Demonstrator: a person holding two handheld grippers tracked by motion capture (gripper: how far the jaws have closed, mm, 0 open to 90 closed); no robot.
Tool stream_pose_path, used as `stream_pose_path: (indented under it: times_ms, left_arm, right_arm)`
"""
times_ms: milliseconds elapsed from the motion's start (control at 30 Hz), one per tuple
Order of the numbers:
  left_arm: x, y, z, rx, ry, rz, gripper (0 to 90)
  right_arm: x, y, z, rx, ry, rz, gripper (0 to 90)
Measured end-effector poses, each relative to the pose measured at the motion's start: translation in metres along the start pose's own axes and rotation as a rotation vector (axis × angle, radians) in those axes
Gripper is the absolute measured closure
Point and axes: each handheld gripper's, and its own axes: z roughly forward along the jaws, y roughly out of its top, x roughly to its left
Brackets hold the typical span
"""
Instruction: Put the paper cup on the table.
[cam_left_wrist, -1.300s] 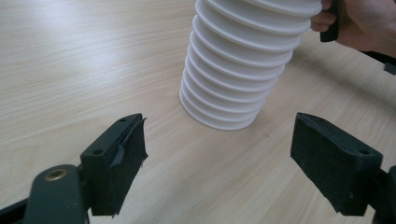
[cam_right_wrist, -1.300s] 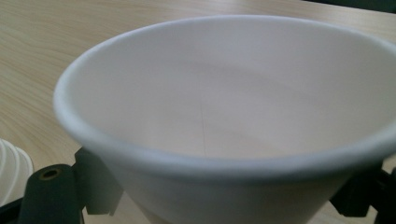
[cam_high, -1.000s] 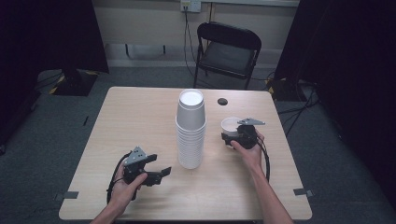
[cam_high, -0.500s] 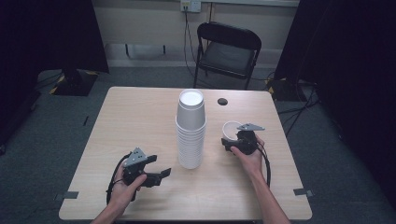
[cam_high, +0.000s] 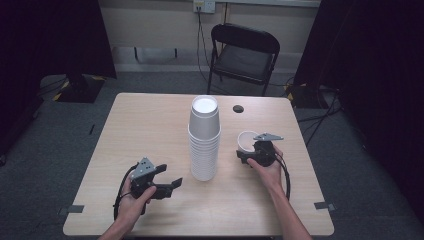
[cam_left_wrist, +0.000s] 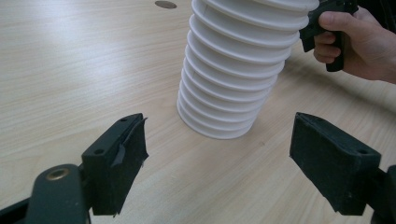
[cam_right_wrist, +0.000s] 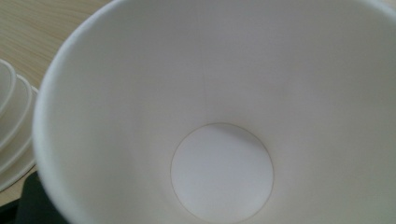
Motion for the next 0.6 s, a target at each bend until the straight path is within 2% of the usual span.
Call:
stream_pose_path:
  times_ms: [100, 200, 233, 367, 600]
  left_arm:
    - [0.0, 0.0, -0.001, -0.001, -0.001, -0.001, 18.4]
    - [0.0, 0.0, -0.001, -0.001, -0.001, 0.0, 18.4]
    - [0.0, 0.0, 0.0, 0.0, 0.002, 0.001, 18.4]
    - [0.0, 0.0, 0.0, 0.0, 0.002, 0.002, 18.4]
    - [0.001, 0.0, 0.0, 0.0, 0.003, 0.0, 18.4]
  right_arm:
    - [0.0, -0.003, 0.001, 0.02, -0.005, 0.006, 16.3]
    - [0.003, -0.005, -0.001, -0.008, -0.029, -0.002, 16.7]
    - [0.005, -0.006, -0.001, 0.006, -0.012, 0.007, 15.6]
    - [0.003, -0.008, -0.003, 0.011, -0.007, 0.019, 14.2]
    - [0.001, -0.015, -0.009, 0.023, 0.002, 0.012, 14.1]
